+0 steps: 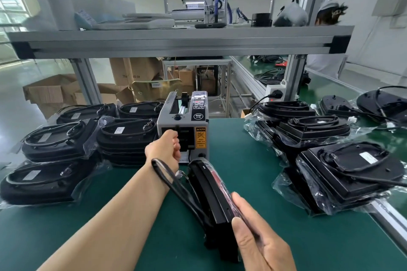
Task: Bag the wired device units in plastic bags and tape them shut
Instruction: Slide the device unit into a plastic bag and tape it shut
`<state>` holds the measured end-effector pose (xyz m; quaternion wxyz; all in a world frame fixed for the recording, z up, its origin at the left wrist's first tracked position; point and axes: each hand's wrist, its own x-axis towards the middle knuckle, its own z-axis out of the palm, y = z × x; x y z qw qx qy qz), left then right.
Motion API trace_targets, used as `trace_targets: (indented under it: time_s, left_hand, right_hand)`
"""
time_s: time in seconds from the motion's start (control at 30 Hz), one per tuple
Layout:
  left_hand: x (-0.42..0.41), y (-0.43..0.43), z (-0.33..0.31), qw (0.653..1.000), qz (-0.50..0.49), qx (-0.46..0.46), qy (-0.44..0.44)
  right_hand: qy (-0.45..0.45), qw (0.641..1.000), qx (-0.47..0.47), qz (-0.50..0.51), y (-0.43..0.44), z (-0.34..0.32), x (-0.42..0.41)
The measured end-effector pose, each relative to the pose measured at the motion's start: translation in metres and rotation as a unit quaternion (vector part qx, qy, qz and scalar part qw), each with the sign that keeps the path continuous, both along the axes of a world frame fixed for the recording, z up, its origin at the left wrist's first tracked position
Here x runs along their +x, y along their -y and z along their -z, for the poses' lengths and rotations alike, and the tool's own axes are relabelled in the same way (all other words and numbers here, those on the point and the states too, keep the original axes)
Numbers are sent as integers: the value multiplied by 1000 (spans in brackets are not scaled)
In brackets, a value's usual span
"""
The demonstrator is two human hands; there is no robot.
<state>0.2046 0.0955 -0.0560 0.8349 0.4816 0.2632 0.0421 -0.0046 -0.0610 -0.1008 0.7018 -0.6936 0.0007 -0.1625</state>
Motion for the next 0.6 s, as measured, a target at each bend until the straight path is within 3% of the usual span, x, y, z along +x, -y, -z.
trace_targets:
  time_s: [0.1, 0.2, 0.27, 0.3, 0.37, 0.47, 0.6]
  left_hand:
    - [-48, -9, -31, 971, 207, 48, 110]
    - [-104, -14, -52, 843, 474, 182, 174]
    - [-134, -10, -53, 757, 550, 295, 191]
    - [-143, -8, -50, 743, 545, 338, 190]
    - [-150, -7, -44, 768, 487, 377, 173]
    - [-155, -5, -39, 820, 442, 332, 147]
    - [-166, 5, -29, 845, 420, 308, 123]
  right_hand:
    - [8, 1000, -4, -15, -1, 3, 1]
    - [9, 1000, 24, -18, 0, 7, 1]
    - [8, 999, 34, -21, 1, 7, 1]
    - [7, 999, 28, -19, 1, 6, 1]
    - [5, 1000, 19, -21, 1, 5, 0]
    - [-1, 999, 30, -36, 3, 7, 0]
    - [-16, 998, 25, -63, 8, 3, -1]
